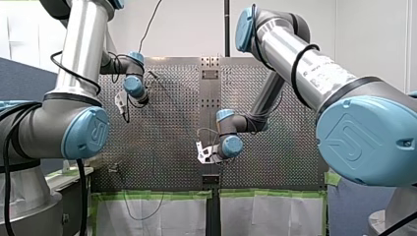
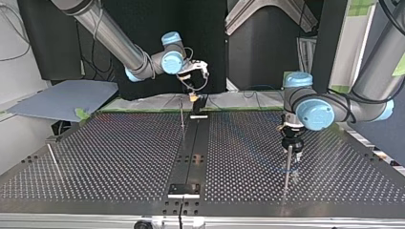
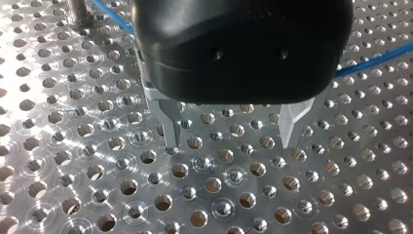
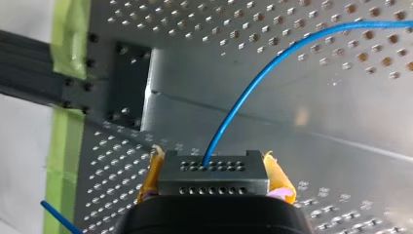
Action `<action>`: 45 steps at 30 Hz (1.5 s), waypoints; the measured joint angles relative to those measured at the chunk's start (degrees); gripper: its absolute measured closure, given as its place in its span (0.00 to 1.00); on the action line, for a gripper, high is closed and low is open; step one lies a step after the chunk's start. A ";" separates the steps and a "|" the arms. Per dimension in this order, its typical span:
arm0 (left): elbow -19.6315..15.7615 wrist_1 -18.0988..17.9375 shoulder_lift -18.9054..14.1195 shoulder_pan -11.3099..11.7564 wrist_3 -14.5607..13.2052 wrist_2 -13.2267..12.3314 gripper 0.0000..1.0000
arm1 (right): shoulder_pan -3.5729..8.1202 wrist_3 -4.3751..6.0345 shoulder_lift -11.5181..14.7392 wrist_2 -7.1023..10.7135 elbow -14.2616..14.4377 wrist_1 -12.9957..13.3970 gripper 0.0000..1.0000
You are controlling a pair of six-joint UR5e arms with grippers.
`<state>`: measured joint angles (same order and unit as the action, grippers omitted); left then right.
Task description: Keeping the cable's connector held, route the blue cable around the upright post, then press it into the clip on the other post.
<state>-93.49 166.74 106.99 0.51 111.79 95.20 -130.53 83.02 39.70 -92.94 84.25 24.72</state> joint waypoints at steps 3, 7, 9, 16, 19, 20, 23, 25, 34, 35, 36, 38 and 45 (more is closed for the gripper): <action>0.00 0.06 0.00 -0.01 -0.08 0.06 0.00 | 0.46 0.37 -0.73 -0.11 1.37 1.54 1.00; 0.00 0.08 0.00 -0.04 -0.24 0.10 0.00 | 0.88 0.64 -2.57 -0.26 3.01 3.80 1.00; 0.00 0.08 0.00 -0.08 -0.29 0.12 0.00 | 1.13 0.99 -3.56 -0.29 3.93 4.83 1.00; 0.00 0.09 0.00 -0.14 -0.53 0.28 0.00 | 2.66 3.54 -5.92 -0.33 7.79 8.82 1.00; 0.00 0.13 0.00 -0.12 -0.70 0.69 0.00 | 3.64 3.98 -6.11 -0.12 9.15 10.18 1.00; 0.00 0.14 0.00 -0.14 -0.76 0.79 0.00 | 3.99 4.07 -6.13 0.12 9.57 10.60 1.00; 0.00 0.17 0.00 -0.23 -0.90 1.00 0.00 | 5.35 4.21 -6.18 1.27 11.02 12.04 1.00; 0.00 0.17 0.00 -0.26 -0.93 1.04 0.00 | 6.32 4.20 -6.19 2.18 11.99 13.03 1.00; 0.00 0.18 0.00 -0.45 -0.96 1.08 0.00 | 10.53 4.30 -6.10 5.62 14.54 17.55 1.00; 0.00 0.17 0.00 -0.48 -0.96 1.08 0.00 | 10.77 4.31 -6.09 5.73 14.59 18.05 1.00; 0.00 0.18 0.00 -0.50 -0.96 1.10 0.00 | 10.94 4.32 -6.08 5.82 14.62 18.51 1.00; 0.00 0.18 0.00 -0.52 -0.99 1.31 0.00 | 11.19 4.34 -5.98 5.92 14.71 19.49 1.00; 0.00 0.53 0.00 -0.62 -1.12 2.38 0.00 | 11.38 4.29 -4.78 5.30 15.97 21.24 1.00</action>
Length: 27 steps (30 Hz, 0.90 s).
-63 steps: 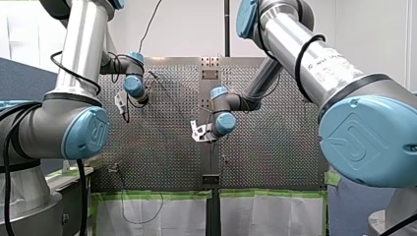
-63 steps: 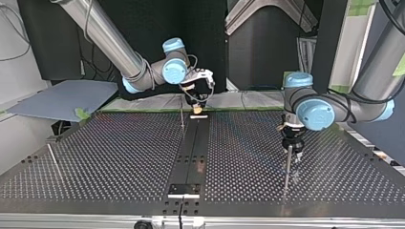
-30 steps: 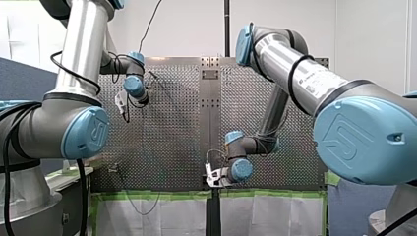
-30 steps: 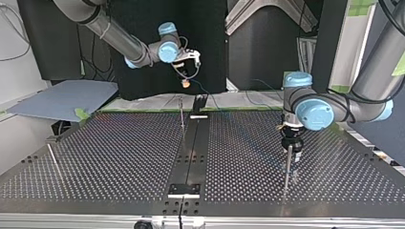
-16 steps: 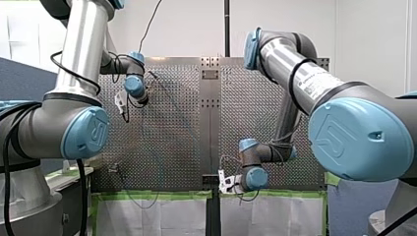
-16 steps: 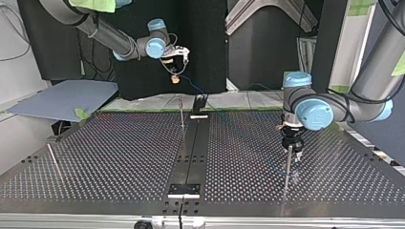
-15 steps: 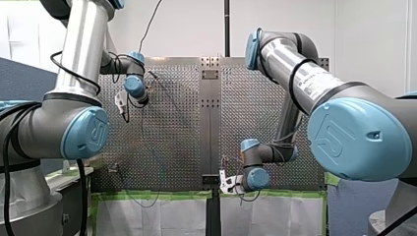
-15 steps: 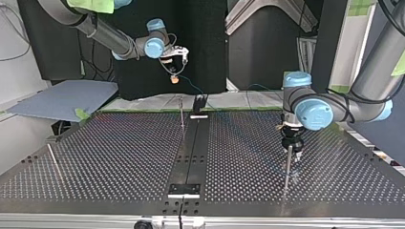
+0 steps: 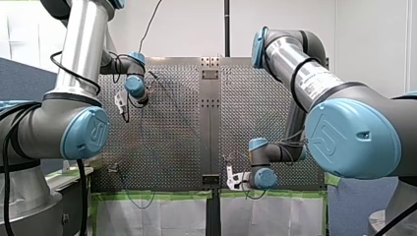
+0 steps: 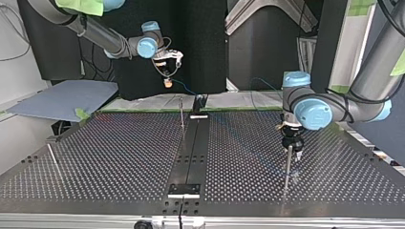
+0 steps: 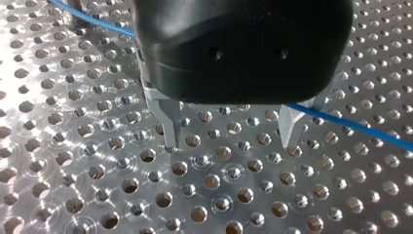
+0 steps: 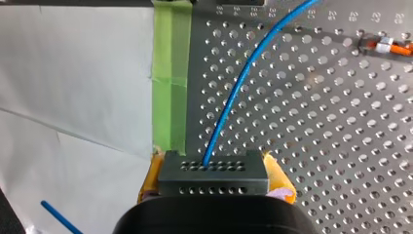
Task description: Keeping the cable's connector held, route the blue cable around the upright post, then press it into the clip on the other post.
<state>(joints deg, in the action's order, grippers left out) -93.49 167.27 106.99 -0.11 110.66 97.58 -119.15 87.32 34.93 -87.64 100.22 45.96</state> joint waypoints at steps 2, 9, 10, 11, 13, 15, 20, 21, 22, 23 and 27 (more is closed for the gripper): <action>0.00 0.13 0.00 -0.04 -0.01 0.29 0.00 | 0.00 -0.01 0.36 -0.16 0.47 0.56 1.00; 0.00 0.56 0.00 -0.02 -0.06 1.18 0.00 | 0.00 0.00 2.16 0.17 2.22 2.43 1.00; 0.00 0.60 0.00 -0.02 -0.07 1.35 0.00 | 0.00 0.01 2.56 0.33 2.55 2.60 1.00; 0.00 0.62 0.00 -0.02 -0.08 1.45 0.00 | 0.00 0.02 2.90 0.45 2.85 2.75 1.00; 0.00 0.72 0.00 -0.01 -0.09 1.60 0.00 | 0.02 0.10 3.77 0.61 3.61 3.23 1.00; 0.00 0.82 0.00 -0.02 -0.10 1.69 0.00 | 0.11 0.44 4.54 0.45 4.33 3.63 1.00; 0.00 0.94 0.00 -0.07 -0.10 1.88 0.00 | 0.55 2.49 7.22 -0.48 5.41 3.99 1.00; 0.00 0.95 0.00 -0.07 -0.12 1.99 0.00 | 0.63 2.74 7.74 -0.47 5.47 4.05 1.00; 0.00 0.95 0.00 -0.08 -0.15 2.15 0.00 | 0.72 2.96 8.44 -0.44 5.53 4.12 1.00; 0.00 0.96 0.00 -0.08 -0.18 2.27 0.00 | 0.79 3.08 8.94 -0.42 5.55 4.16 1.00; 0.00 1.12 0.00 -0.10 -0.42 2.88 0.00 | 1.23 3.27 9.96 -0.32 5.58 4.23 1.00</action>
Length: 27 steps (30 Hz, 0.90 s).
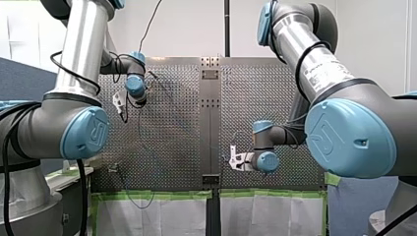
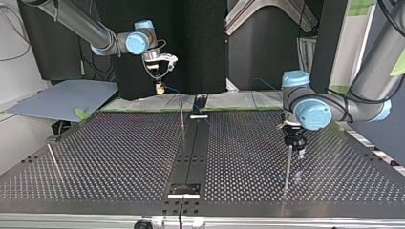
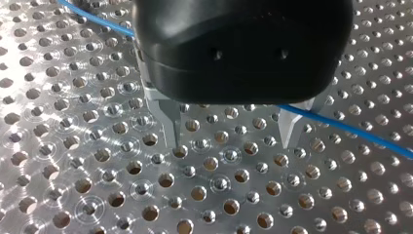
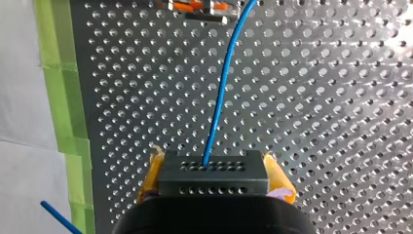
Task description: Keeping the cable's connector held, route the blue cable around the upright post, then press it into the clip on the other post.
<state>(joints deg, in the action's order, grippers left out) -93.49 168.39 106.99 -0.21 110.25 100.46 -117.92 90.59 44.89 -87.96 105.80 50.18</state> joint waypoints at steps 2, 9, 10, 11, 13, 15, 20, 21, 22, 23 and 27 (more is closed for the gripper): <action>0.00 0.26 0.00 -0.05 -0.02 0.36 0.00 | 0.19 0.02 0.02 0.02 0.03 0.12 1.00; 0.00 1.05 0.00 -0.12 1.96 -0.52 0.00 | 0.60 0.04 -1.25 0.50 0.13 1.51 1.00; 0.00 1.01 0.00 -0.12 2.43 -0.94 0.00 | 0.69 0.04 -1.43 0.63 0.14 1.64 1.00; 0.00 0.96 0.00 -0.11 2.80 -1.27 0.00 | 0.75 0.02 -1.53 0.69 0.14 1.71 1.00; 0.00 0.88 0.00 -0.10 3.70 -2.13 0.00 | 0.90 -0.01 -1.67 0.82 0.15 1.77 1.00; 0.00 0.84 0.00 -0.09 4.61 -3.04 0.00 | 1.03 -0.03 -1.75 0.88 0.16 1.77 1.00; 0.00 0.11 0.00 0.25 7.10 -5.38 0.00 | 1.26 -0.04 -1.91 1.00 0.16 1.77 1.00; 0.00 -0.02 0.00 0.32 7.58 -5.65 0.00 | 1.30 -0.04 -1.94 1.00 0.17 1.77 1.00; 0.00 -0.12 0.00 0.42 8.23 -5.92 0.00 | 1.36 -0.04 -1.99 1.01 0.17 1.77 1.00; 0.00 -0.16 -0.01 0.50 8.73 -6.08 0.00 | 1.39 -0.05 -2.03 1.02 0.17 1.77 1.00; -0.01 -0.11 -0.01 0.87 10.80 -6.76 0.00 | 1.48 -0.05 -2.16 1.03 0.14 1.77 1.00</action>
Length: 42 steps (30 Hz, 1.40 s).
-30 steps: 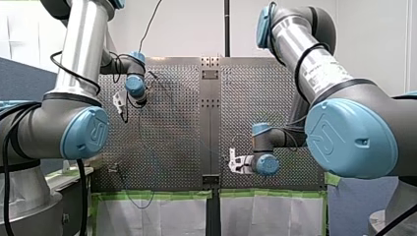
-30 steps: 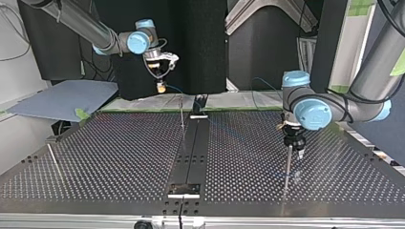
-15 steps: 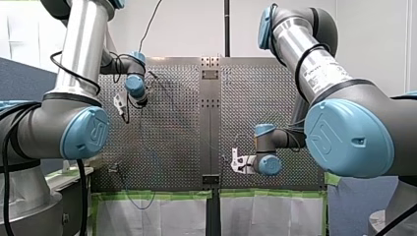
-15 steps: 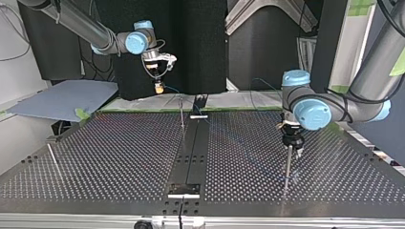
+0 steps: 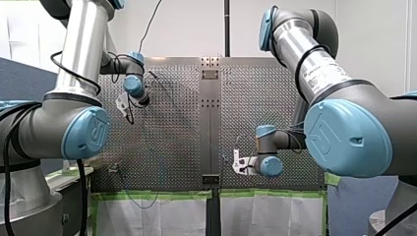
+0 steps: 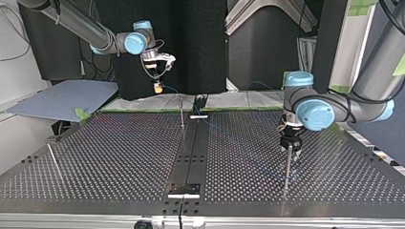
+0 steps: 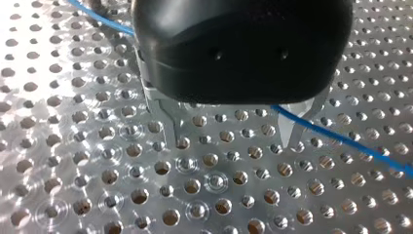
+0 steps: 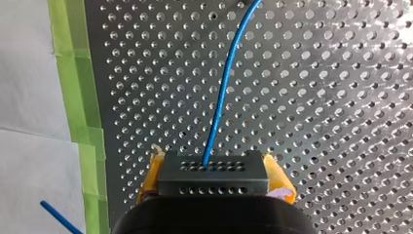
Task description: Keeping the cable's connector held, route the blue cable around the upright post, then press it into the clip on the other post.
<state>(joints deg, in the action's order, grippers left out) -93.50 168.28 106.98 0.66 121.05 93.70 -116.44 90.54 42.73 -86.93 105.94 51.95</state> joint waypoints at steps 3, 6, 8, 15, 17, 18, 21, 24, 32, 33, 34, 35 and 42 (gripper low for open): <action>-0.04 0.08 0.00 0.30 1.59 -0.51 0.00 | 0.01 -0.05 -0.07 0.09 0.00 -0.02 1.00; -0.21 0.24 0.00 0.67 3.19 -0.75 0.00 | 0.02 -0.12 -0.13 0.15 0.01 -0.06 1.00; -0.73 0.23 0.01 1.13 4.26 -1.11 0.00 | 0.02 -0.21 -0.18 0.23 0.01 -0.08 1.00; -3.26 -0.64 -0.05 3.31 7.77 -3.19 0.00 | 0.02 -0.34 -0.28 0.57 0.00 -0.09 1.00; -3.83 -1.13 -0.03 3.70 8.92 -3.58 0.00 | 0.02 -0.36 -0.29 0.59 0.01 -0.11 1.00; -4.02 -1.40 -0.03 3.86 9.41 -3.75 0.00 | 0.02 -0.38 -0.30 0.60 0.00 -0.12 1.00; -4.34 -1.90 -0.06 4.37 10.94 -4.09 0.00 | 0.02 -0.40 -0.30 0.61 0.01 -0.14 1.00; -4.44 -2.03 -0.07 4.93 12.47 -4.11 0.00 | 0.02 -0.42 -0.32 0.61 0.00 -0.12 1.00; -6.64 -3.76 -1.35 6.22 16.61 -5.18 0.00 | 0.02 -0.44 -0.44 0.55 -0.01 -0.06 1.00; -7.08 -4.18 -1.59 6.33 17.08 -5.54 0.00 | 0.02 -0.44 -0.47 0.54 0.00 -0.05 1.00; -7.70 -4.79 -1.89 6.44 17.71 -6.06 0.00 | 0.02 -0.44 -0.50 0.54 -0.01 -0.03 1.00; -8.11 -5.22 -2.10 6.49 18.16 -6.45 0.00 | 0.02 -0.44 -0.52 0.54 -0.02 -0.02 1.00; -9.40 -8.07 -3.77 6.90 21.96 -7.64 0.00 | 0.02 -0.44 -0.57 0.60 0.00 0.00 1.00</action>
<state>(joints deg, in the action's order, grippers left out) -102.90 160.21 103.21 7.56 143.01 86.06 -116.41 90.10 42.16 -86.33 105.94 51.96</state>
